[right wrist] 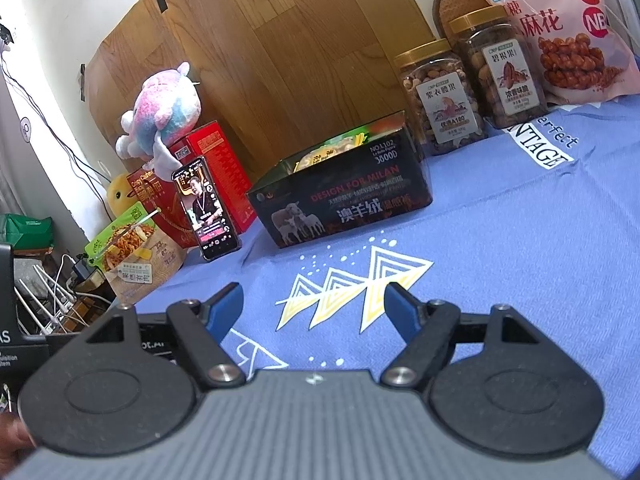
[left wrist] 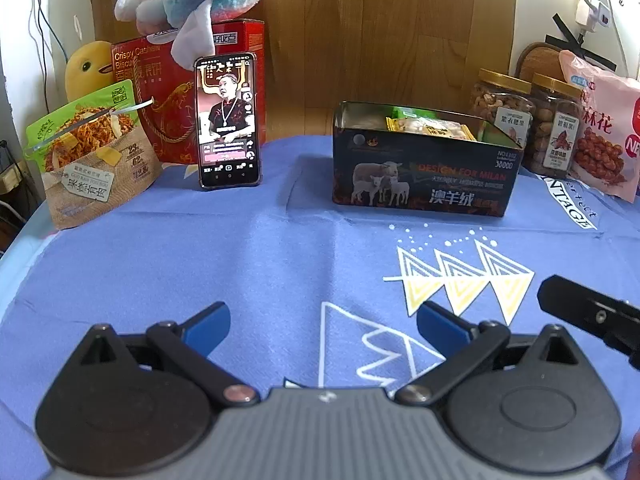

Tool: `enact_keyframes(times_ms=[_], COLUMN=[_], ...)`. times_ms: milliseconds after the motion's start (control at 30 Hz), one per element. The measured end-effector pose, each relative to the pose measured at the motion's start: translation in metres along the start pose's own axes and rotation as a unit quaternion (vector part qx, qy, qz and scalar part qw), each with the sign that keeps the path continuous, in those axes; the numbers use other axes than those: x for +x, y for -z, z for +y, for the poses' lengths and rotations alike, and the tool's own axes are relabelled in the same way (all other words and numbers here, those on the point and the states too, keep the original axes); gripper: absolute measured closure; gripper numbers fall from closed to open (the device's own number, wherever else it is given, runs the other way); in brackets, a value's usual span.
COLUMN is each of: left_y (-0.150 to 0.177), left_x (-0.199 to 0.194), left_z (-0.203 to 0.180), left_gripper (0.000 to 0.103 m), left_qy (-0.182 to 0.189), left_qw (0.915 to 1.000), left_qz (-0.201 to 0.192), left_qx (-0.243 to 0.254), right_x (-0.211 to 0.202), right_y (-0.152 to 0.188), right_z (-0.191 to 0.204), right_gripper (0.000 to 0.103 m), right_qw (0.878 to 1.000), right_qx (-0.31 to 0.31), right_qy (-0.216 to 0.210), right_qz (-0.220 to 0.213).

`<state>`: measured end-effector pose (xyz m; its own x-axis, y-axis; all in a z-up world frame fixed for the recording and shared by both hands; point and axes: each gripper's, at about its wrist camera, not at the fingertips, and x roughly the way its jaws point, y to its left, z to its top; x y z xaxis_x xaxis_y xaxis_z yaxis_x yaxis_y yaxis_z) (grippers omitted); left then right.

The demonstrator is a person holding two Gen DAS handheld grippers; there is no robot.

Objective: Organize snacks

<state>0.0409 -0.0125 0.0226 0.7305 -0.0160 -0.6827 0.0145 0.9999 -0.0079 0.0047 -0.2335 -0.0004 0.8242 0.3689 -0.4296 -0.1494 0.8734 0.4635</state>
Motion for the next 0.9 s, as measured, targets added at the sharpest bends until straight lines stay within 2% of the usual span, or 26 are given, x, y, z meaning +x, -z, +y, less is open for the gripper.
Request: enact_keyframes(times_ms=[267, 367, 433, 900], left_y=[-0.001, -0.002, -0.002, -0.002], left_x=[-0.010, -0.014, -0.017, -0.021], left_z=[-0.003, -0.005, -0.007, -0.011], left_gripper=[0.000, 0.000, 0.000, 0.000], left_qy=[-0.016, -0.024, -0.027, -0.036], left_qw=[0.9996, 0.9989, 0.9986, 0.9976], left_qz=[-0.024, -0.038, -0.043, -0.055], left_qx=[0.007, 0.014, 0.016, 0.021], right_x=[-0.002, -0.005, -0.005, -0.008], right_y=[-0.001, -0.002, -0.002, -0.002], right_z=[0.001, 0.002, 0.002, 0.000], right_gripper=[0.023, 0.016, 0.016, 0.014], right_qw=[1.000, 1.000, 1.000, 1.000], right_qx=[-0.002, -0.003, -0.004, -0.001], right_qy=[0.004, 0.009, 0.012, 0.011], right_qz=[-0.006, -0.012, -0.012, -0.015])
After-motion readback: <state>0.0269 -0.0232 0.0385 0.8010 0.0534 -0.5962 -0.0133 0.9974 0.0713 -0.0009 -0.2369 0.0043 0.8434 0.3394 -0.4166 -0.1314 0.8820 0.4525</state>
